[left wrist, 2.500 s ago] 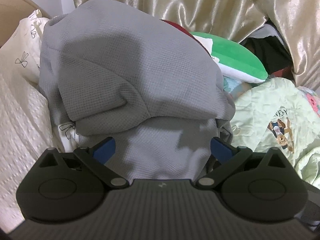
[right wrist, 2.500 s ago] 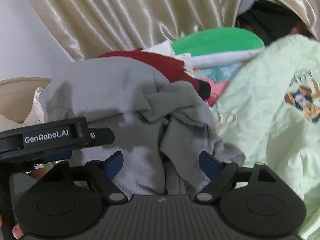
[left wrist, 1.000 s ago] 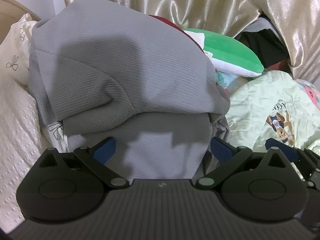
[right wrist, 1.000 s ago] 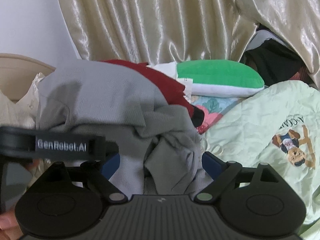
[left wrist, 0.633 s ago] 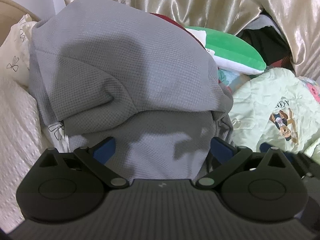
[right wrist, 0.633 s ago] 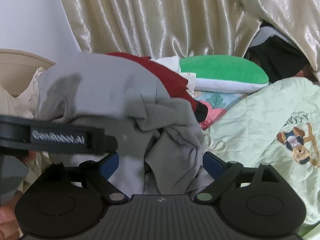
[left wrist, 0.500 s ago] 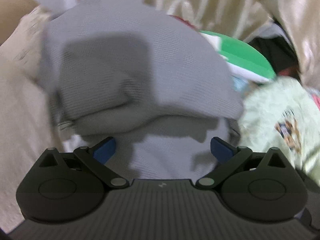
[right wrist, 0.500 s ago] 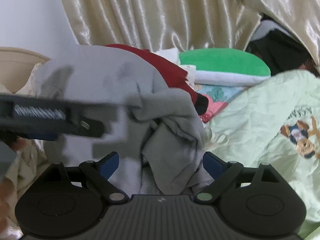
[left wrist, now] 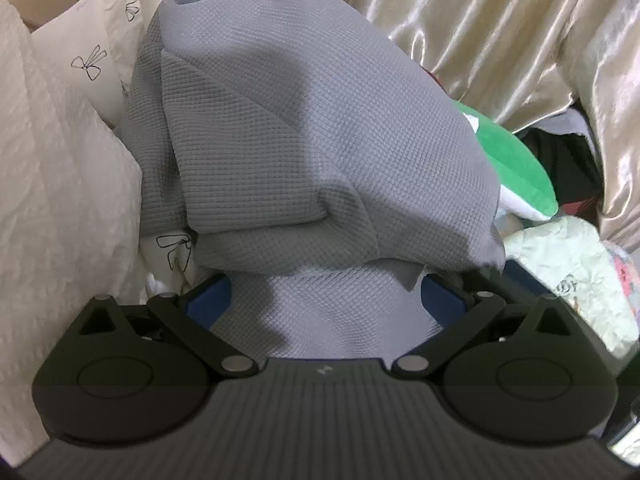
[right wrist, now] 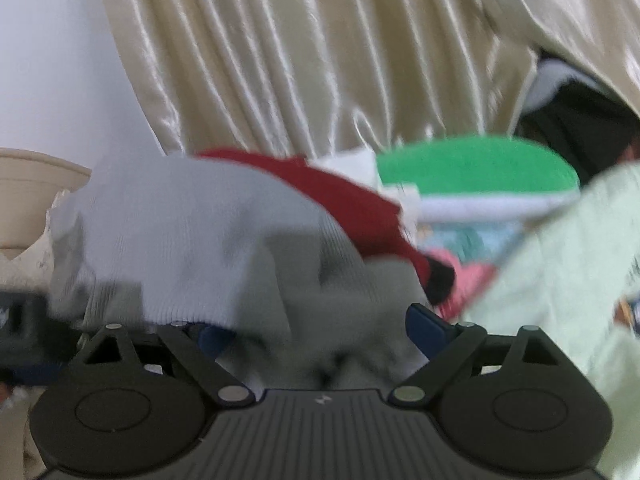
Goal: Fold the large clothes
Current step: 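Grasp the grey shirt with the right gripper and lift it onto the quilt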
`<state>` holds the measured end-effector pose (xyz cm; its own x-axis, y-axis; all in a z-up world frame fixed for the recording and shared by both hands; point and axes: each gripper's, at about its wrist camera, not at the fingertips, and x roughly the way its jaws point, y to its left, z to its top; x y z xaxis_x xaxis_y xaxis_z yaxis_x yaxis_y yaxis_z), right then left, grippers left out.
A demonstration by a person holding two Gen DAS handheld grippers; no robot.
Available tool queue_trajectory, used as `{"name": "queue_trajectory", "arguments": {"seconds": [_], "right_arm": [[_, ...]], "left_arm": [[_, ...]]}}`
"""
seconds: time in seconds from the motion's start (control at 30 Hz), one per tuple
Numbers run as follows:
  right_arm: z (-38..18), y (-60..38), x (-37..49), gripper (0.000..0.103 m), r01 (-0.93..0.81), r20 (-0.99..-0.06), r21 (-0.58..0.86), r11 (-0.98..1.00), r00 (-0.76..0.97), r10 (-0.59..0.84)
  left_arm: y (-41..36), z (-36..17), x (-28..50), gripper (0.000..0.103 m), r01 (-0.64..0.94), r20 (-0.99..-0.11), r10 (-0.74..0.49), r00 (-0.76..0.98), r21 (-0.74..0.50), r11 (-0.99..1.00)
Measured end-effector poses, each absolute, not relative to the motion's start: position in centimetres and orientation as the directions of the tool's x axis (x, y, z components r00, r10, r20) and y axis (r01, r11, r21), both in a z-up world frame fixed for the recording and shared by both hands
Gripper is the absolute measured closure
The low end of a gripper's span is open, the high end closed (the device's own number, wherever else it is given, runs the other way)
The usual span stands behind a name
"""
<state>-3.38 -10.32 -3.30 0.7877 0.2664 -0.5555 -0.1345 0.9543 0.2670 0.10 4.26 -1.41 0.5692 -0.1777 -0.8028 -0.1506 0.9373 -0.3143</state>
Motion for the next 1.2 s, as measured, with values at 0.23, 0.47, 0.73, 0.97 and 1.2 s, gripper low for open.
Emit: {"name": "queue_trajectory", "arguments": {"seconds": [0.23,0.47,0.73,0.97,1.2], "right_arm": [[1.3,-12.7,-5.2,0.095,-0.095,-0.451,0.407,0.909,0.844,0.290],[9.8,-17.0,-12.1,0.096,-0.002,-0.233,0.380,0.925,0.967,0.098],[18.2,-22.4,-21.6,0.097,0.218,-0.211,0.253,0.942,0.963,-0.166],[19.3,-30.6,-31.1,0.097,0.550,-0.245,0.247,0.798,0.832,-0.498],[12.4,-43.8,-44.1,0.096,0.900,-0.443,0.216,0.379,0.436,-0.783]], "left_arm": [[5.3,-0.8,-0.7,0.000,-0.147,-0.761,-0.233,0.605,-0.394,0.907],[4.3,0.9,-2.1,0.000,0.003,-0.636,-0.381,0.671,-0.512,0.859],[-1.9,2.1,-4.8,0.000,0.357,-0.563,-0.642,0.520,-0.539,0.763],[-10.5,0.8,-6.9,0.000,0.563,-0.603,-0.746,0.281,-0.526,0.637],[-15.0,-0.9,-9.0,0.000,0.621,-0.722,-0.637,0.268,-0.376,0.687]]}}
